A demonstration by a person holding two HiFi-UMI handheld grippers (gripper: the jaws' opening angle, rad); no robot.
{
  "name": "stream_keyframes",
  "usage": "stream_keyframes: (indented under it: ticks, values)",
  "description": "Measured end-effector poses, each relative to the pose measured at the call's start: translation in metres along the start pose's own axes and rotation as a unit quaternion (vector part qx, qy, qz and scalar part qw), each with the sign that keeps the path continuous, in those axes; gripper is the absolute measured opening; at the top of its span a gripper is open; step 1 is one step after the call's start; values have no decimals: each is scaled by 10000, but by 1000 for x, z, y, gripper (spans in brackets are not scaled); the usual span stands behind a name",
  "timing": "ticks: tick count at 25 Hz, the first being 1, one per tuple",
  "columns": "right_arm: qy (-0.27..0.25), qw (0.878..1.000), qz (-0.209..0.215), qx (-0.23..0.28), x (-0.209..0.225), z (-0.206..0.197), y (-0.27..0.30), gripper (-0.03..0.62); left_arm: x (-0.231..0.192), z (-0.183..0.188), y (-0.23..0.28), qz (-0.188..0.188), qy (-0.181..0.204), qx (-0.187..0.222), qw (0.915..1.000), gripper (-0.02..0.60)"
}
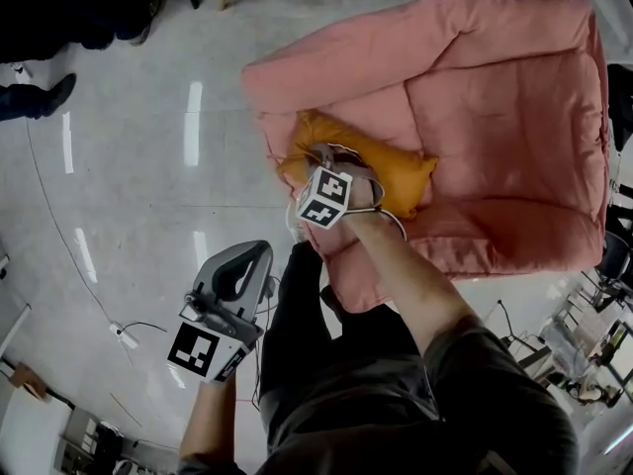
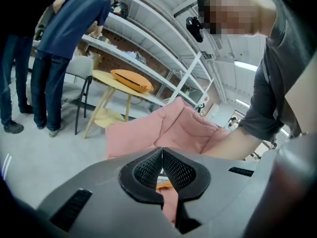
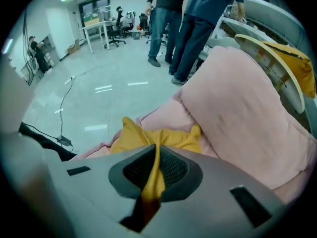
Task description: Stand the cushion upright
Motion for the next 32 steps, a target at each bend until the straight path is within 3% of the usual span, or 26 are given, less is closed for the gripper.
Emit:
stream_keyframes:
  ticks: [6,13,17,20,23,25,28,30,32]
  values:
    - [81,9982,-65,590,10,0,-42,19,-1,-3,3,-115,210,22,9997,12]
    - [356,9841,-415,1692,28,-6,-190,20,69,28,-2,-516,569,232,9968,12]
    - [590,9801,-565,1808,32,-59,-256,20,126,32,6,-814,787,210,9934,12]
    - [963,9817,-763,1457,39,-138,-278,20,166,24,22,-1080,926,113,9898,12]
    - [1753,9740,-1151,855,58,-231,-290,20,195,18,40,-1320,1029,-15,9859,12]
    - [2401,9592,-1481,180,71,-289,-299,21,209,15,47,-1455,1118,-85,9830,12]
    - [3090,9246,-2044,-882,77,-355,-324,23,229,16,53,-1622,1264,-172,9785,12]
    - [3211,9105,-2378,-1060,71,-371,-350,23,240,22,55,-1720,1363,-197,9754,12]
    - [3279,9052,-2541,-920,62,-373,-372,23,250,30,58,-1812,1465,-198,9723,12]
Point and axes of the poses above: the fingertips, and each gripper's own axes: y forward along the fingers, x to its right, z out of its top, the point moved 6 cm from there along -y, backward along the fingers, and after that the axes turned 2 degrees about z, right-handed, at the moved point
